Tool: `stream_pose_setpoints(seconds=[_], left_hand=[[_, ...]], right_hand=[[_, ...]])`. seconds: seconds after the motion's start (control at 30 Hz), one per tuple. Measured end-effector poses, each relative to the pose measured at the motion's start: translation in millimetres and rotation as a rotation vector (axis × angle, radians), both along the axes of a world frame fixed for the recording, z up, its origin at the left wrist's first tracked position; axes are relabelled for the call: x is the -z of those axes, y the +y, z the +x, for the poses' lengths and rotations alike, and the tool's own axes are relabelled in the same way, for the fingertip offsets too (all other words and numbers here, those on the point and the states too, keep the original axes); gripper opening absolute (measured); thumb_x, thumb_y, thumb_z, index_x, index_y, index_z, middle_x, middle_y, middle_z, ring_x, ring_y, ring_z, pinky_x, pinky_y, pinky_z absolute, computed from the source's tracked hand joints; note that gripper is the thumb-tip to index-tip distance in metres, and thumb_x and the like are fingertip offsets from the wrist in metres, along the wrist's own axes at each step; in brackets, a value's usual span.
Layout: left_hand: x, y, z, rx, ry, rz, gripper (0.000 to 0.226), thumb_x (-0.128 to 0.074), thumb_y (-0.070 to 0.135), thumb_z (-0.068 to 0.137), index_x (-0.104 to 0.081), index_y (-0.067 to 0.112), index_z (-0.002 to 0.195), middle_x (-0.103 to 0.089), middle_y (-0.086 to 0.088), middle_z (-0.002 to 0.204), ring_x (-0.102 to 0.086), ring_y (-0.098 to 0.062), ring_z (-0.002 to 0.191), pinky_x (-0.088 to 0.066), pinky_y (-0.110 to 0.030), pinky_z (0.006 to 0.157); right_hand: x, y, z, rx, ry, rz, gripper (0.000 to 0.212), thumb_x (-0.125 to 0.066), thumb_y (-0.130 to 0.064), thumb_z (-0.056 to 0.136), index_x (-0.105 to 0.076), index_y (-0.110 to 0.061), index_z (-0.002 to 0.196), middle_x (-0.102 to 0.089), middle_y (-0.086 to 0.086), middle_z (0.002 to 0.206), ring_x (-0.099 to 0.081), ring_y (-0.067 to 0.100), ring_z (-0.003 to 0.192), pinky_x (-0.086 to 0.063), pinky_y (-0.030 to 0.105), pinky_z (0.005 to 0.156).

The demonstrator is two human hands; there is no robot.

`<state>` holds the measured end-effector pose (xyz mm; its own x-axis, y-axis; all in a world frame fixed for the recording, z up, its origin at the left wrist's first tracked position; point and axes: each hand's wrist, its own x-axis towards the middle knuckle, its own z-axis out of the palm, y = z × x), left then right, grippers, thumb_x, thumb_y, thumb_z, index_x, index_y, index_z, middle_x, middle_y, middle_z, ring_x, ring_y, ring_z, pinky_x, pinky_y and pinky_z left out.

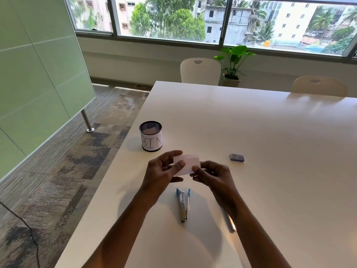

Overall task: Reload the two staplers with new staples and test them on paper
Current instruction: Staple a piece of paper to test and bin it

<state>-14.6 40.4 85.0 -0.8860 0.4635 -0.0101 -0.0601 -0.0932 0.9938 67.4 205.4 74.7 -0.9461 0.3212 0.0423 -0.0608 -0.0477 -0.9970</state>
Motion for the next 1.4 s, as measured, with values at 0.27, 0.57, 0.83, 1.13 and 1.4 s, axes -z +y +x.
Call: stream_pose_setpoints(seconds=[0.27, 0.57, 0.83, 1.13, 1.4], left_hand=[[1.6, 1.8, -0.2, 0.003, 0.003, 0.001, 0.026, -0.071, 0.011, 0.088, -0.073, 0.026, 0.108, -0.072, -0.003, 0.111, -0.074, -0.015, 0.092, -0.062, -0.033, 0.067], [3.2, 4.1, 0.1, -0.022, -0.033, 0.013, 0.018, -0.072, 0.01, 0.087, -0.077, 0.018, 0.102, -0.075, -0.004, 0.105, -0.075, -0.018, 0.089, -0.063, -0.036, 0.067], [7.1, 3.7, -0.5, -0.045, -0.007, -0.033, 0.019, -0.073, 0.013, 0.085, -0.077, 0.016, 0.103, -0.075, -0.001, 0.107, -0.074, -0.021, 0.092, -0.063, -0.04, 0.069], [7.3, 4.5, -0.8, -0.079, 0.022, -0.048, 0.015, -0.075, 0.014, 0.083, -0.078, 0.018, 0.098, -0.076, -0.002, 0.104, -0.074, -0.016, 0.089, -0.062, -0.035, 0.065], [7.6, 6.5, 1.0, -0.096, 0.032, -0.064, 0.015, -0.076, 0.013, 0.083, -0.078, 0.019, 0.096, -0.075, -0.002, 0.104, -0.072, -0.018, 0.092, -0.063, -0.037, 0.065]], right_hand=[[-1.7, -2.9, -3.1, 0.076, -0.061, -0.101, 0.021, -0.07, -0.016, 0.089, -0.069, 0.004, 0.097, -0.073, 0.02, 0.095, -0.074, 0.03, 0.09, -0.061, 0.037, 0.079], [-0.3, -12.6, -5.2, 0.169, -0.077, -0.166, 0.016, -0.071, -0.013, 0.09, -0.07, 0.003, 0.091, -0.072, 0.02, 0.089, -0.073, 0.024, 0.078, -0.059, 0.035, 0.074], [-3.8, -13.4, -4.2, 0.143, -0.084, -0.021, 0.04, -0.071, -0.014, 0.09, -0.059, -0.027, 0.126, -0.075, 0.011, 0.099, -0.074, 0.02, 0.094, -0.062, 0.033, 0.07], [-4.4, -11.1, -5.5, 0.149, -0.051, -0.016, 0.013, -0.067, -0.011, 0.093, -0.074, -0.015, 0.103, -0.073, 0.014, 0.106, -0.071, 0.028, 0.101, -0.061, 0.032, 0.065], [-5.2, -9.1, -7.5, 0.124, -0.046, 0.026, 0.016, -0.069, -0.008, 0.091, -0.076, -0.019, 0.101, -0.075, 0.01, 0.101, -0.074, 0.023, 0.093, -0.061, 0.032, 0.065]])
